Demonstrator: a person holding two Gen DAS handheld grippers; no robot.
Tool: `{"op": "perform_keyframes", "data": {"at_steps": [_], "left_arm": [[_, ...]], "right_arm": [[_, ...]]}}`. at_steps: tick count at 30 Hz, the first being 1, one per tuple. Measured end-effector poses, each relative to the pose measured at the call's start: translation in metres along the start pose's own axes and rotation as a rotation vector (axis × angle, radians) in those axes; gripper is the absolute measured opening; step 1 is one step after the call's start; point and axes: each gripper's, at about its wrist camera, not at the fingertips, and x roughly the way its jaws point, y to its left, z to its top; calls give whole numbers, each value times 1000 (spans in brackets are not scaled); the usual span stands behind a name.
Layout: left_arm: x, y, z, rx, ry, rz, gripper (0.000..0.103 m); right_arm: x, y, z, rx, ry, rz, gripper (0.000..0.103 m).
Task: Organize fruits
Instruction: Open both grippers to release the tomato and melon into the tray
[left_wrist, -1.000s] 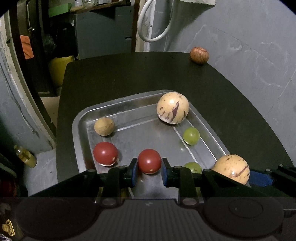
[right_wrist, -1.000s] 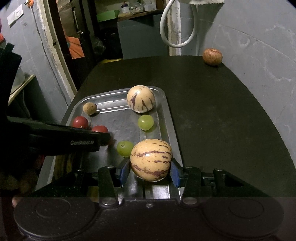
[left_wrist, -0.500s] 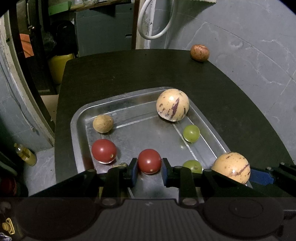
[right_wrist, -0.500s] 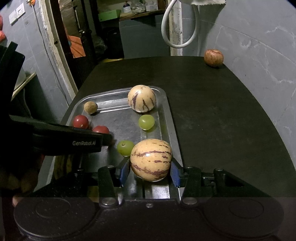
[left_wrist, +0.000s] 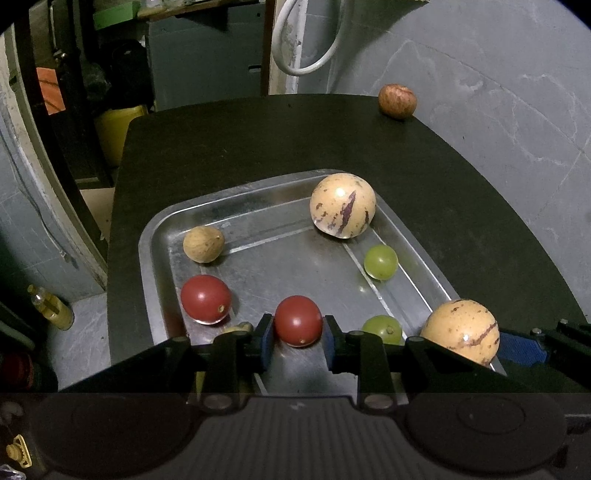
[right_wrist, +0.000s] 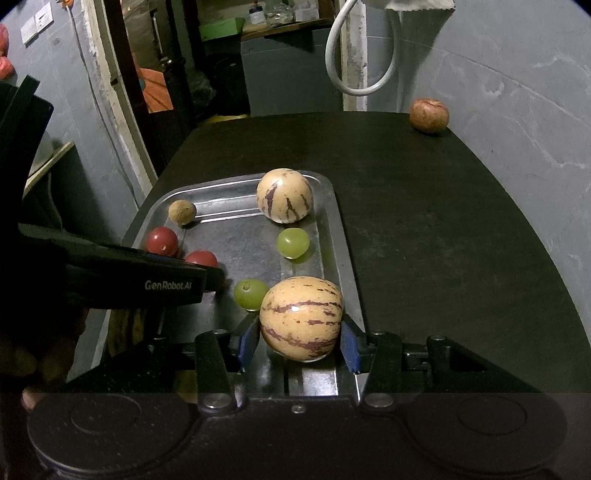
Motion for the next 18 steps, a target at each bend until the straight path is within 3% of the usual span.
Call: {"op": "perform_keyframes", "data": {"at_steps": [13,15,17,18], "left_arm": [[-9,4,1,-14,9,-10,37],[-13,5,1,-22,4,-14,46],[-18,6,2,-29,-11,-12,61],[-22,6,3,-27,-24,-10,61]], "right_arm": [[-10,1,0,-9,-22,-19,62],[-13,0,1,-5,-31,-25,66],[-16,0,1,0,-40,-31,72],[-18,-1,0,4,-45,-34,73]]}}
